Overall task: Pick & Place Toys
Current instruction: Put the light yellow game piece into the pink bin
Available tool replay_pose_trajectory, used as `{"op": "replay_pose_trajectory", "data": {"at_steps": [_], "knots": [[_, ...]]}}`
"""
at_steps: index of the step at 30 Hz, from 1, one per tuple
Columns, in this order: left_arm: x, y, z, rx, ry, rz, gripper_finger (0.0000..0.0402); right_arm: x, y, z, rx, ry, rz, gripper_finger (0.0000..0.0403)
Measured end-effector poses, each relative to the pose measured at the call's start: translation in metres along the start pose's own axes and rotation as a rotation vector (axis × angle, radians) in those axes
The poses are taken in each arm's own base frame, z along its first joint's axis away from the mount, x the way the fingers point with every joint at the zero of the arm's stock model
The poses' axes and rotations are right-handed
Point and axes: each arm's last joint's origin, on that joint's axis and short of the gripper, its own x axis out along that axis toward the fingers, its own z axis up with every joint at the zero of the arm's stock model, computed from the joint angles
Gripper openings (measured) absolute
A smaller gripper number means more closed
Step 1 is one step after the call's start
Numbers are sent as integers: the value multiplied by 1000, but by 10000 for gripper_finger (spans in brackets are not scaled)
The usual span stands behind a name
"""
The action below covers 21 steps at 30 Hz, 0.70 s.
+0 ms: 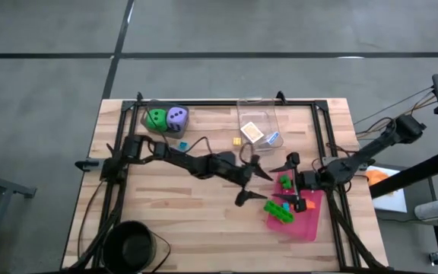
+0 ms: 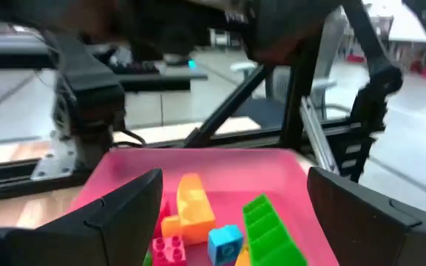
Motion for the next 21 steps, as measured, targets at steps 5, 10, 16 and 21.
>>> {"op": "replay_pose_trajectory", "data": {"at_steps": [5,10,16,21], "knots": [[-37,0,-14,-54,31,83,337,10,7,-12,-8,20,7,352],[-77,1,-13,-104,197,254,337,15,10,-18,-12,25,6,352],[-105,9,-1,-103,433,397,337,16,8,-16,-27,8,-8,352],[-110,28,-7,-46,525,439,337,15,7,-14,-27,0,-11,352]]}}
